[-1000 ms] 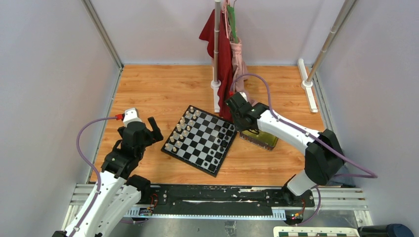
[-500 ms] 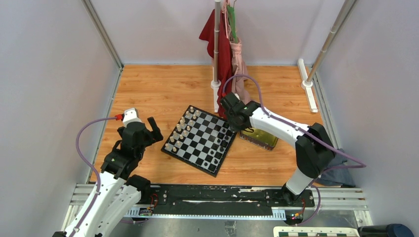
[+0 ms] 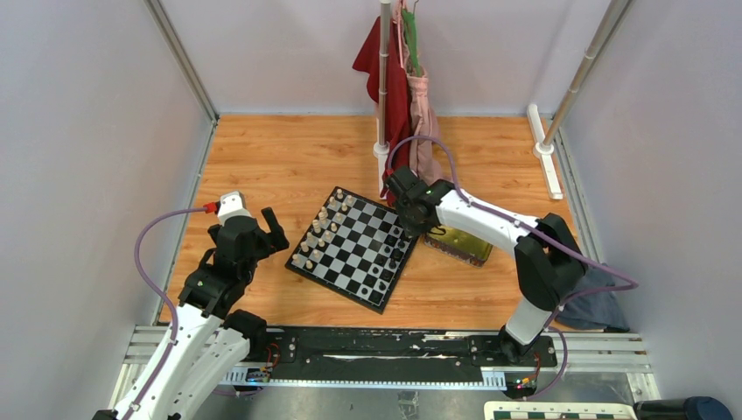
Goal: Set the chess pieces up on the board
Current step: Place the chess piece on the chessboard.
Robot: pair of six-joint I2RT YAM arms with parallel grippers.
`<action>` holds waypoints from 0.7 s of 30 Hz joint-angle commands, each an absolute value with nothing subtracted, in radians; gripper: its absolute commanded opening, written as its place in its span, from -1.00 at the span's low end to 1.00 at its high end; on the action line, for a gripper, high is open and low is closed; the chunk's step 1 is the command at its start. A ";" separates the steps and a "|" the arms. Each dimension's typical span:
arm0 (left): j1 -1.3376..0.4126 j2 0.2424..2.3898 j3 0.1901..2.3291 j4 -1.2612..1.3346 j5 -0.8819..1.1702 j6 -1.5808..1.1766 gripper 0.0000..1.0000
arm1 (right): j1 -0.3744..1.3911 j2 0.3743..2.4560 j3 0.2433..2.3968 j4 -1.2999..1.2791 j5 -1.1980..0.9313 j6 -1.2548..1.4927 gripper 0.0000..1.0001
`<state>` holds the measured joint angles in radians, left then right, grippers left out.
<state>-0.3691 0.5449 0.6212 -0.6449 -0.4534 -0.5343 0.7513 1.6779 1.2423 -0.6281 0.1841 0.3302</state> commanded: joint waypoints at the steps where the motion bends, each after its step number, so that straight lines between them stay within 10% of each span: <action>1: -0.377 0.541 0.613 -0.647 -0.471 -0.543 1.00 | 0.768 1.700 1.277 -0.640 0.162 0.306 -1.00; 21: -0.377 0.557 0.612 -0.642 -0.470 -0.542 1.00 | 0.773 1.770 1.305 -0.620 0.138 0.280 -1.00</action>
